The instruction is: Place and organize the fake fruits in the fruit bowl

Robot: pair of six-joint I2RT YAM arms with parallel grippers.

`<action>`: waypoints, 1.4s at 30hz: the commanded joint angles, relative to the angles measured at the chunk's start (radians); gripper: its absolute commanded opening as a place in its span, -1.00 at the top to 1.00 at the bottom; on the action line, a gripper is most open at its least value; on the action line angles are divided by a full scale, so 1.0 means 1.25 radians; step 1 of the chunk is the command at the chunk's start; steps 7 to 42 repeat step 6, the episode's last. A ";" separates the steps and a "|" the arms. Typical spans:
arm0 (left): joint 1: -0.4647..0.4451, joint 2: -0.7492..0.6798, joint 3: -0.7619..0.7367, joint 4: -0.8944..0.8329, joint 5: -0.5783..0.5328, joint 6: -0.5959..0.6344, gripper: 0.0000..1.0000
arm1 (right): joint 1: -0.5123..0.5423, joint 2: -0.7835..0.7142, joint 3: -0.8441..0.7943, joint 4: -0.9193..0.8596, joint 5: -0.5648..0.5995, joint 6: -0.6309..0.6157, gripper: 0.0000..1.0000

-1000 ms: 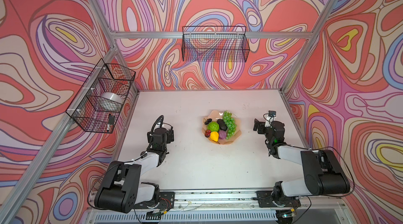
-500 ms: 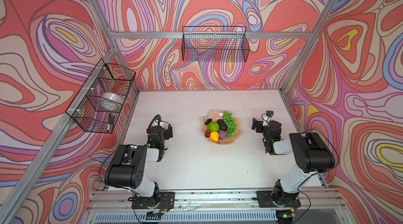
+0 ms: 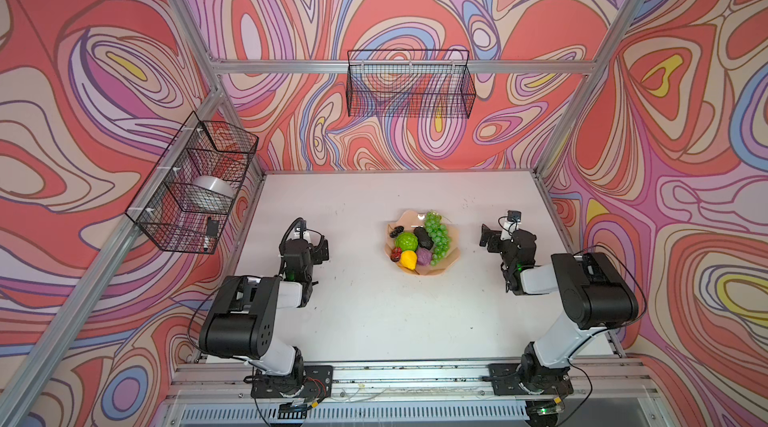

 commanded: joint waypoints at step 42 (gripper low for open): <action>0.003 -0.001 0.003 0.032 0.007 0.001 -1.00 | -0.004 -0.003 0.006 0.013 -0.001 -0.005 -0.97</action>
